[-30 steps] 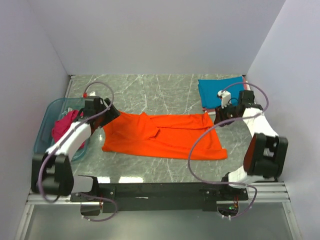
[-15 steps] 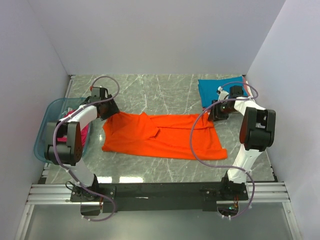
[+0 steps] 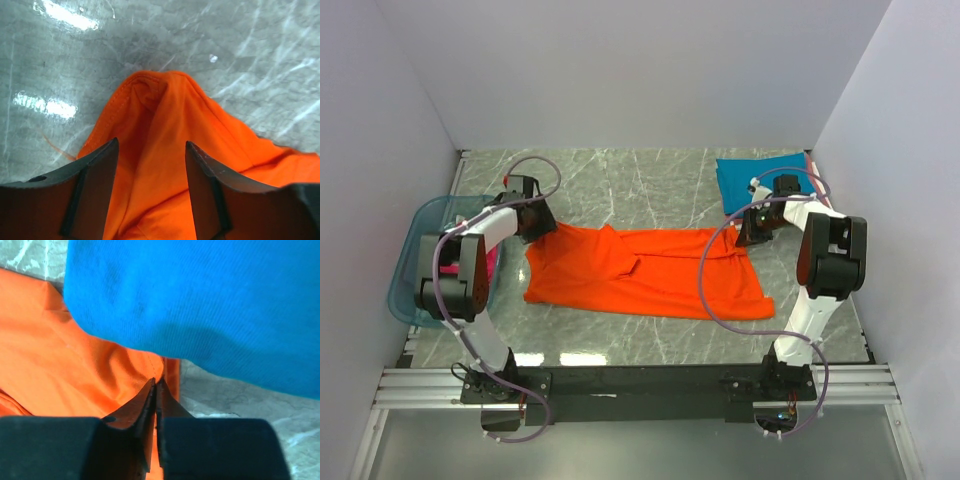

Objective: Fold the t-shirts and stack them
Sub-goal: Fold the tshirt

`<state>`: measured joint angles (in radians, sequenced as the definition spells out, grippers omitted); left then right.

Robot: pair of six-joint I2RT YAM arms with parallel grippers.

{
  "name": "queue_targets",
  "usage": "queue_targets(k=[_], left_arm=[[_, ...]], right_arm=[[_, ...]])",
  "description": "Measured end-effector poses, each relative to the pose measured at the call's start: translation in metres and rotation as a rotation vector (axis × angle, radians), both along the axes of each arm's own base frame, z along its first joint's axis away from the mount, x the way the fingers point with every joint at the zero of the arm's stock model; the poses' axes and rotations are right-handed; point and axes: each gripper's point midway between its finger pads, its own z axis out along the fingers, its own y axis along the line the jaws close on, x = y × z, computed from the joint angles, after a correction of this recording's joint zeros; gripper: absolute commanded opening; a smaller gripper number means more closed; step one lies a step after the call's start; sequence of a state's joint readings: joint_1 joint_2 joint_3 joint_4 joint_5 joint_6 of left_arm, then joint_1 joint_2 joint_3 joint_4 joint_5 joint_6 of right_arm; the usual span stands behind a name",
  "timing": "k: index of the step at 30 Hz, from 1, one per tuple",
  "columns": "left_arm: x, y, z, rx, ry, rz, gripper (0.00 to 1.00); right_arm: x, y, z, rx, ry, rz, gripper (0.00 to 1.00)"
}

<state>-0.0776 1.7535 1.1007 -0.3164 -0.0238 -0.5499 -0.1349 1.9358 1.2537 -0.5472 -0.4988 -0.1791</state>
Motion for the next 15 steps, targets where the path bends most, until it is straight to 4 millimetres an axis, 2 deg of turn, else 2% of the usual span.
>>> queue_targets(k=[1, 5, 6, 8, 9, 12, 15], left_arm=[[0.000, 0.000, -0.003, 0.003, 0.009, -0.003, 0.58], [0.003, 0.000, -0.015, 0.009, 0.046, -0.009, 0.45], [0.004, 0.000, -0.018, 0.011, 0.056, -0.011, 0.38], [0.007, 0.000, -0.019, 0.012, 0.062, -0.013, 0.31], [0.010, 0.000, -0.018, 0.012, 0.061, -0.014, 0.23], [0.018, -0.001, -0.021, 0.014, 0.067, -0.016, 0.16], [0.026, -0.001, -0.022, 0.019, 0.075, -0.022, 0.14]], right_arm=[[-0.001, 0.000, -0.001, 0.001, 0.002, 0.001, 0.00], [-0.003, 0.001, -0.001, 0.003, 0.001, 0.002, 0.00], [-0.004, 0.001, -0.001, 0.003, 0.001, 0.002, 0.00], [-0.005, 0.001, -0.001, 0.003, 0.000, 0.002, 0.00], [-0.007, 0.001, -0.001, 0.003, 0.000, 0.002, 0.00], [-0.016, 0.001, 0.000, 0.001, 0.006, -0.001, 0.00], [-0.029, -0.002, 0.002, 0.000, 0.012, -0.016, 0.00]])
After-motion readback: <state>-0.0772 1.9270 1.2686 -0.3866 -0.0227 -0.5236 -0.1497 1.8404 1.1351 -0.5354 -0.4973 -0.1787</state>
